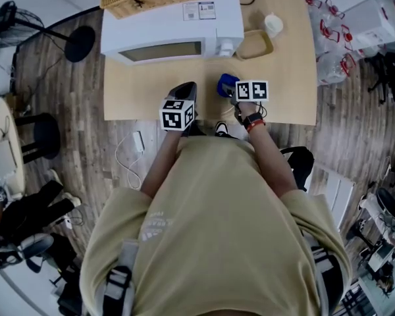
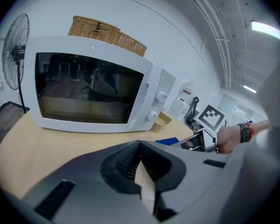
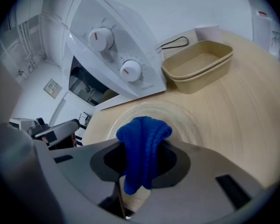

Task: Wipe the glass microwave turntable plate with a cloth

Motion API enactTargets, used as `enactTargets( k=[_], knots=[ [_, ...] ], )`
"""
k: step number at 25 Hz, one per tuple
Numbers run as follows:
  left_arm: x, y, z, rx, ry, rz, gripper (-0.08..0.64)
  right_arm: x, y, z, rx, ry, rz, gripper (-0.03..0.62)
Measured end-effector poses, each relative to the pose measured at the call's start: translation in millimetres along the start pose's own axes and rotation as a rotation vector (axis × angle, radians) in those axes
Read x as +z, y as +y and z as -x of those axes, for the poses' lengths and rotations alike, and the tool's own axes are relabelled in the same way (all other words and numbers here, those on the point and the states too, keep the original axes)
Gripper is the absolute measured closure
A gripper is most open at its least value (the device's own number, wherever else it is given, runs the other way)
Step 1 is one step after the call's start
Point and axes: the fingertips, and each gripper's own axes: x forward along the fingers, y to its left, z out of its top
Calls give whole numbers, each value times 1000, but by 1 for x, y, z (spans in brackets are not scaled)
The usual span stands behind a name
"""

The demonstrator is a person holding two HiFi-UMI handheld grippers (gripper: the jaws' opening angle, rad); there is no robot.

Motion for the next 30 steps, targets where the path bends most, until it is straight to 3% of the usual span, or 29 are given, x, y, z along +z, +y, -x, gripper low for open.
enactTargets(
  k=[4,12,21,30],
  knots=[
    [-7,14,13,45,-11,33,543,-2,37,-21,95,39,25,464],
    [-15,54,41,131,-40,94,543,-23,105,-68,201,159,140,463],
    [-22,80,57,187,-45,134,543,-37,126,-102,174,231,240,463],
    [-19,76,52,173,-36,119,543,-35,122,-99,169,223,243,463]
  ],
)
